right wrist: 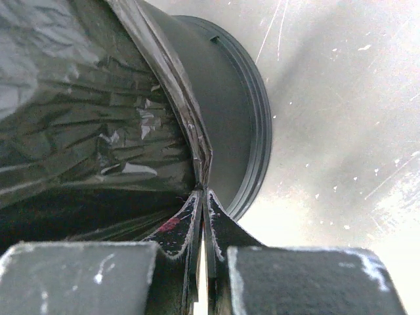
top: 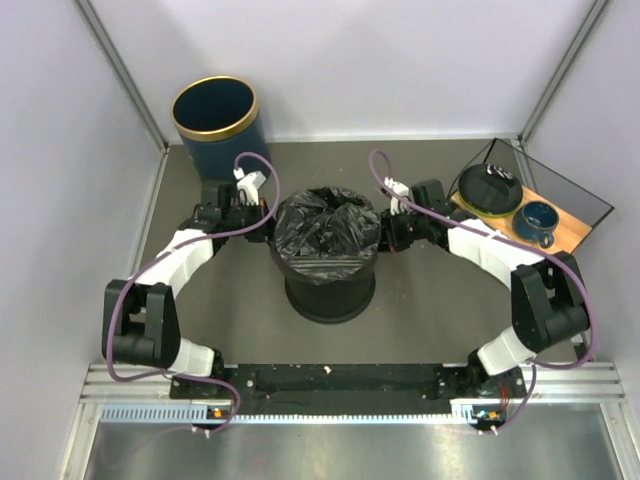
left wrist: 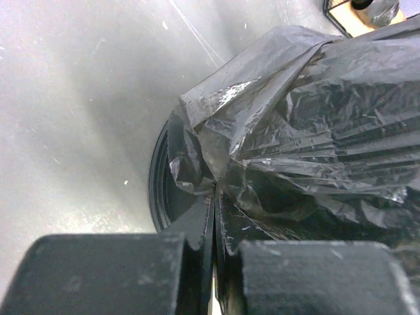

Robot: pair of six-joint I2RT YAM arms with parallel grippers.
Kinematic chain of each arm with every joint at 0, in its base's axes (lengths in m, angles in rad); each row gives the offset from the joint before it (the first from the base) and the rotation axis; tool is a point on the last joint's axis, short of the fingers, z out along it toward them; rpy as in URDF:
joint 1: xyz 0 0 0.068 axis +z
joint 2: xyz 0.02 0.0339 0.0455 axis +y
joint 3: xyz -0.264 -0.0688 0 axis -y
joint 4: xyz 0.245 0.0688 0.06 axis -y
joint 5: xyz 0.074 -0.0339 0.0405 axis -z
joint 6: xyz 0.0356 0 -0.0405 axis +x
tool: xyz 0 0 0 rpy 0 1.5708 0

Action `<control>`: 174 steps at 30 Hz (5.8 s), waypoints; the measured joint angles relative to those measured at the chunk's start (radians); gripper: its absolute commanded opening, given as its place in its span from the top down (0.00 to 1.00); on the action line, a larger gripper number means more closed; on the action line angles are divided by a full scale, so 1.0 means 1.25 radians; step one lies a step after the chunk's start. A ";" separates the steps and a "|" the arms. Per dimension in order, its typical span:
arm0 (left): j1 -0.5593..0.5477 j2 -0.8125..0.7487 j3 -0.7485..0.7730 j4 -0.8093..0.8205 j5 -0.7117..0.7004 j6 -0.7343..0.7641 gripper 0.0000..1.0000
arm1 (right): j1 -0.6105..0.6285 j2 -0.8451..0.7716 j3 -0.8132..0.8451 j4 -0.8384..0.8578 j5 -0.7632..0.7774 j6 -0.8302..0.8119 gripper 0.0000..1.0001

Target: Put the trash bags into the trash bin

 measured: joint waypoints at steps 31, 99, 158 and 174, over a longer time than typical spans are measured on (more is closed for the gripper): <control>0.074 -0.429 -0.270 -0.126 0.096 0.468 0.55 | -0.076 -0.237 -0.111 -0.170 -0.021 -0.178 0.71; -0.069 -0.702 -0.050 -0.629 0.002 0.885 0.28 | 0.049 -0.477 -0.039 -0.395 -0.016 -0.611 0.01; 0.055 -0.226 -0.156 -0.348 0.165 1.025 1.00 | -0.037 -0.124 -0.037 -0.217 -0.194 -0.656 1.00; 0.133 -0.443 0.029 -0.451 0.114 0.827 0.23 | -0.046 -0.335 -0.024 -0.311 -0.135 -0.609 0.01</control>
